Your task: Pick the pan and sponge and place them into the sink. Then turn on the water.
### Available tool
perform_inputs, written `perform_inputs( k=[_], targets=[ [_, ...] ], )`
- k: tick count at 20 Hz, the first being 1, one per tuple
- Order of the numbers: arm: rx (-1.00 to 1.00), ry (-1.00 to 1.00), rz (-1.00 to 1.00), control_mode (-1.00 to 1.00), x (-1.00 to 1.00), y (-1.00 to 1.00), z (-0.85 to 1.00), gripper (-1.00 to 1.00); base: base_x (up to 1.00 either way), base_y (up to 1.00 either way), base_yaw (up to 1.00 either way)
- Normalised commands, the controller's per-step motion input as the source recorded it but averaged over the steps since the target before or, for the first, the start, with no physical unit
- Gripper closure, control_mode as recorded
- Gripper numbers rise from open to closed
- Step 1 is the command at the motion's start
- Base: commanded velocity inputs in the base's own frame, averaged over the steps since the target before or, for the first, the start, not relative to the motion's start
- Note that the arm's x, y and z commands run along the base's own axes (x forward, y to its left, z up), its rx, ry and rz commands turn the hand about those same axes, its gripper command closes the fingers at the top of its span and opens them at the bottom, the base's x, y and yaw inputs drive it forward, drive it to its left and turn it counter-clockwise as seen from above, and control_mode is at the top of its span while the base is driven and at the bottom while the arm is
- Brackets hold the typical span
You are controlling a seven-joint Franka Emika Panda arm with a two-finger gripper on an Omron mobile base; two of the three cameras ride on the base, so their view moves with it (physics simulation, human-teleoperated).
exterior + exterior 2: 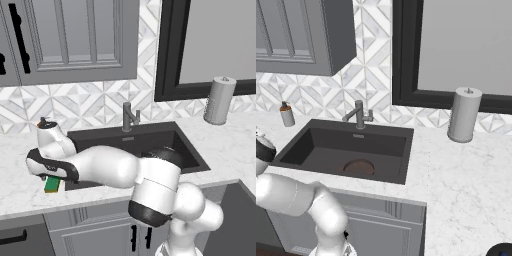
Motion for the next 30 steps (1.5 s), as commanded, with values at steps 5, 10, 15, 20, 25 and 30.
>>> perform_inputs(
  k=[5, 10, 15, 20, 25, 30],
  targets=[
    [0.00, 0.00, 0.00, -1.00, 0.02, 0.00, -0.29, -1.00, 0.00, 0.00, 0.00],
    [0.00, 0.00, 0.00, -1.00, 0.00, 0.00, -0.20, -1.00, 0.00, 0.00, 0.00],
    [-0.01, 0.00, 0.00, -1.00, 0.02, 0.01, -0.15, -1.00, 0.00, 0.00, 0.00],
    [-0.01, 0.00, 0.00, -1.00, 0.12, 0.02, -0.17, -1.00, 0.00, 0.00, 0.00],
    [-0.01, 0.00, 0.00, -1.00, 0.18, 0.04, -0.11, -1.00, 0.00, 0.00, 0.00],
    [-0.03, 0.00, 0.00, -1.00, 0.18, 0.16, -0.04, -1.00, 0.00, 0.00, 0.00]
  ],
)
